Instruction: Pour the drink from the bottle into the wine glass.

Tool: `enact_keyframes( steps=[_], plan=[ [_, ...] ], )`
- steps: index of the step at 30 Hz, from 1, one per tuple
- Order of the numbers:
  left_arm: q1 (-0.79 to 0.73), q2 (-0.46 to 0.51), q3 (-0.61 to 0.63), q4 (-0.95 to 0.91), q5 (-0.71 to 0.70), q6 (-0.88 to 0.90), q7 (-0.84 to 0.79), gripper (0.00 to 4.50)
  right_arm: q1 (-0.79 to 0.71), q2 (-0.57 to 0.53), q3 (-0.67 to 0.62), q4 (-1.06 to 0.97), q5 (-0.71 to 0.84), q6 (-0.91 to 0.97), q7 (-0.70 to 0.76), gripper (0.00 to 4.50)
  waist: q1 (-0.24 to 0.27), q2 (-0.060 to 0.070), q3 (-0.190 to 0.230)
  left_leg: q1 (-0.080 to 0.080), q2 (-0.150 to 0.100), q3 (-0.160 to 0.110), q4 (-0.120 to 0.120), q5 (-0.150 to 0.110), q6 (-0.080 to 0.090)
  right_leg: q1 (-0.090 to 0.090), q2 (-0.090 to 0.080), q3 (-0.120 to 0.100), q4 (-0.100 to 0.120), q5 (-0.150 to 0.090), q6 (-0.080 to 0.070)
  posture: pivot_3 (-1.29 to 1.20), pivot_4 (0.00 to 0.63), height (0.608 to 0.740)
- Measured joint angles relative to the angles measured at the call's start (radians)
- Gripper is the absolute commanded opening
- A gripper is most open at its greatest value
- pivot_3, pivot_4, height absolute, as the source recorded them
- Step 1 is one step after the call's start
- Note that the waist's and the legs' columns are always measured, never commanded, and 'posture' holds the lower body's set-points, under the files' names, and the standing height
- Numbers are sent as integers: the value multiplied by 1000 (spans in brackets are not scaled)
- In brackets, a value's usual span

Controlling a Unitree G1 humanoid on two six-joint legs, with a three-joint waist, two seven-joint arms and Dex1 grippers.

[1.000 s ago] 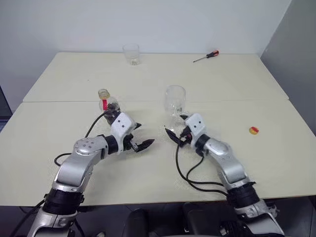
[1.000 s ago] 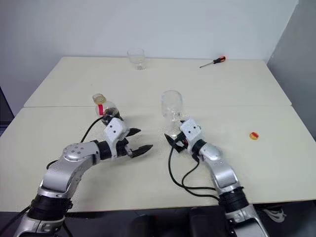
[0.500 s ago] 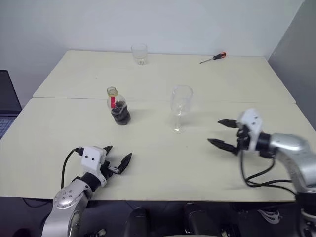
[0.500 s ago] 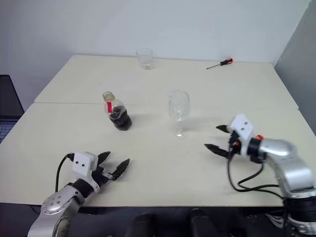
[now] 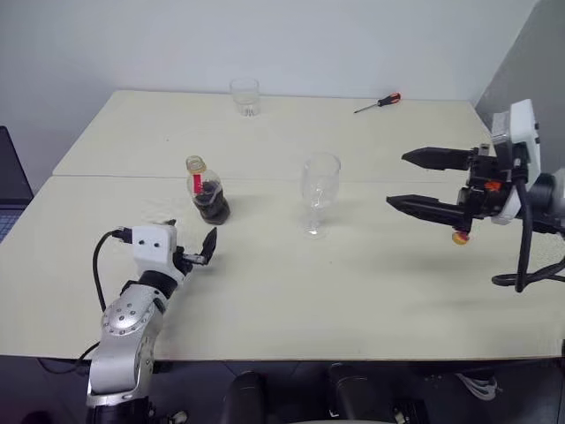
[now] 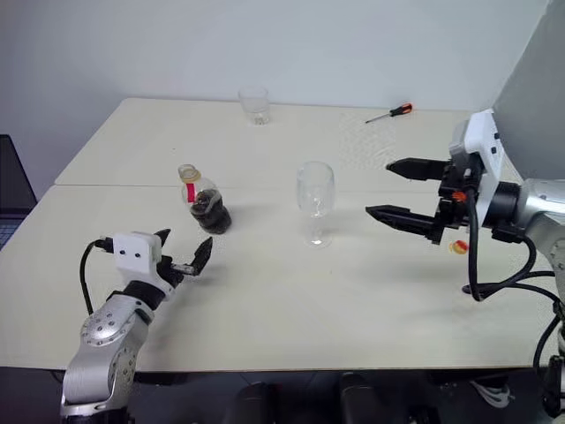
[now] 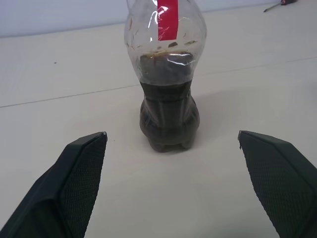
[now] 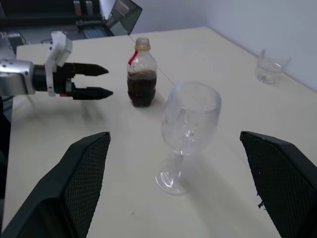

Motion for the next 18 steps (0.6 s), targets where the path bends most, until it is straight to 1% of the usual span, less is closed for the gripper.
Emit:
enact_keyframes(
  steps=[2,9,16,18],
  plan=[
    [-22,-11,-4,-6,3,23,25,4500,-8,22,8,-5,32,18,-18,4480,1,0,0,0,0,0,0,0,0,0,-1,0,0,0,0,0,150,740],
    [-94,-18,-5,14,10,83,66,4500,-43,26,46,-9,73,64,-66,4480,2,0,0,0,0,0,0,0,0,0,-2,0,0,0,0,0,150,740],
    [-203,14,-22,142,40,59,52,4500,-83,32,63,0,77,71,-82,4480,2,0,0,0,0,0,0,0,0,0,0,0,0,0,0,0,150,740],
    [-252,26,-28,220,40,53,33,4500,-85,38,75,4,75,69,-82,4480,3,0,0,-1,0,0,0,0,0,0,0,-1,0,0,0,0,150,740]
  ],
)
